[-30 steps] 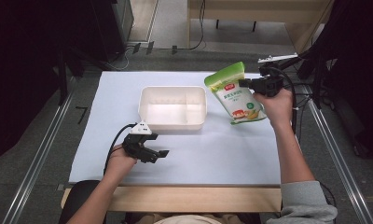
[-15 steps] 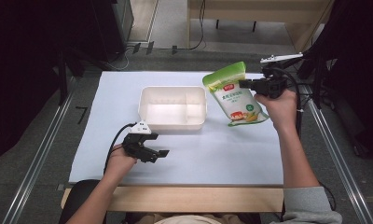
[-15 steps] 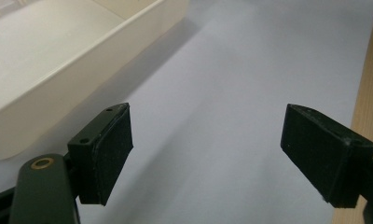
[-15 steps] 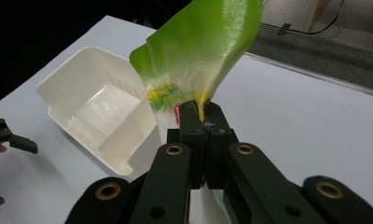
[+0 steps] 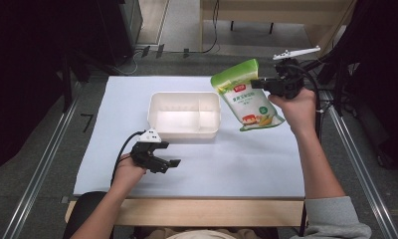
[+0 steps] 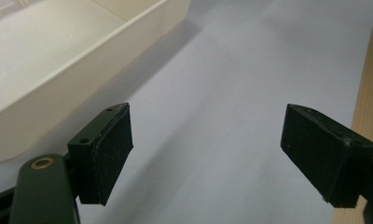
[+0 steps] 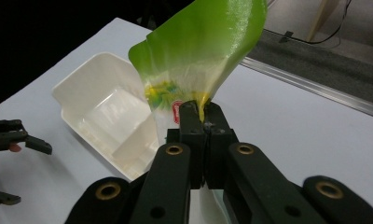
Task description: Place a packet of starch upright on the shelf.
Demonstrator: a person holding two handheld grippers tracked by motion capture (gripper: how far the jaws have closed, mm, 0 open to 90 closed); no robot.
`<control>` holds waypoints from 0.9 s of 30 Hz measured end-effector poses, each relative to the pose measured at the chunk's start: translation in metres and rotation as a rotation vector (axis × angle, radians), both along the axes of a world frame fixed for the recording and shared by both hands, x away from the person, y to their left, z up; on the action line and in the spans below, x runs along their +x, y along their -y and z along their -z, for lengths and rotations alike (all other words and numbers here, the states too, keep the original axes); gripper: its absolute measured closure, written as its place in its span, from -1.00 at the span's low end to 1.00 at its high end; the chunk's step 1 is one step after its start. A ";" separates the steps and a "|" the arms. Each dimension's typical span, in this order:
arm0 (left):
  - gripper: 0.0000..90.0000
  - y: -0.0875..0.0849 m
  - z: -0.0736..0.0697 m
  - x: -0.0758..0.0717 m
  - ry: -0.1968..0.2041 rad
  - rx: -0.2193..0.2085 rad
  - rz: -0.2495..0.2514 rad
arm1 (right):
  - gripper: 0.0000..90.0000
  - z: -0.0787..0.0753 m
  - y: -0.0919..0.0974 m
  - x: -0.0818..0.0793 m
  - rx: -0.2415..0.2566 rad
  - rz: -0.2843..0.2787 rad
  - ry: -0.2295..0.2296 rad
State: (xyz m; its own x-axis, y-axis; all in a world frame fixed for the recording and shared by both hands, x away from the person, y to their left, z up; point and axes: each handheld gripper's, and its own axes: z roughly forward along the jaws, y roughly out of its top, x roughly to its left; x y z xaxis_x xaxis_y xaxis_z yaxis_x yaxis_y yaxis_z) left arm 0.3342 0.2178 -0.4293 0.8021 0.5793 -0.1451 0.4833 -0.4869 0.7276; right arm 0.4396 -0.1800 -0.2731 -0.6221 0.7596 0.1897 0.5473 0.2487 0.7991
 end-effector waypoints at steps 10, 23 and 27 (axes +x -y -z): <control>-0.61 -0.001 -0.001 0.000 0.000 -0.009 -0.004 | 1.00 -0.027 -0.010 0.004 -0.015 -0.015 0.024; -0.62 -0.002 -0.001 0.001 0.001 -0.017 -0.009 | 1.00 -0.047 -0.037 0.015 -0.021 -0.050 0.027; -0.62 -0.002 -0.001 0.001 0.001 -0.017 -0.008 | 1.00 -0.049 -0.047 0.018 -0.021 -0.062 0.028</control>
State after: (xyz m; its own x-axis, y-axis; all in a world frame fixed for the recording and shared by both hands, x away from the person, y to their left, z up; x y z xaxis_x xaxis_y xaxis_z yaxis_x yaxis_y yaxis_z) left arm 0.3348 0.2195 -0.4286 0.7975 0.5834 -0.1540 0.4865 -0.4708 0.7360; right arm 0.4577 -0.1327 -0.2242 -0.6729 0.7231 0.1563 0.5082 0.2982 0.8080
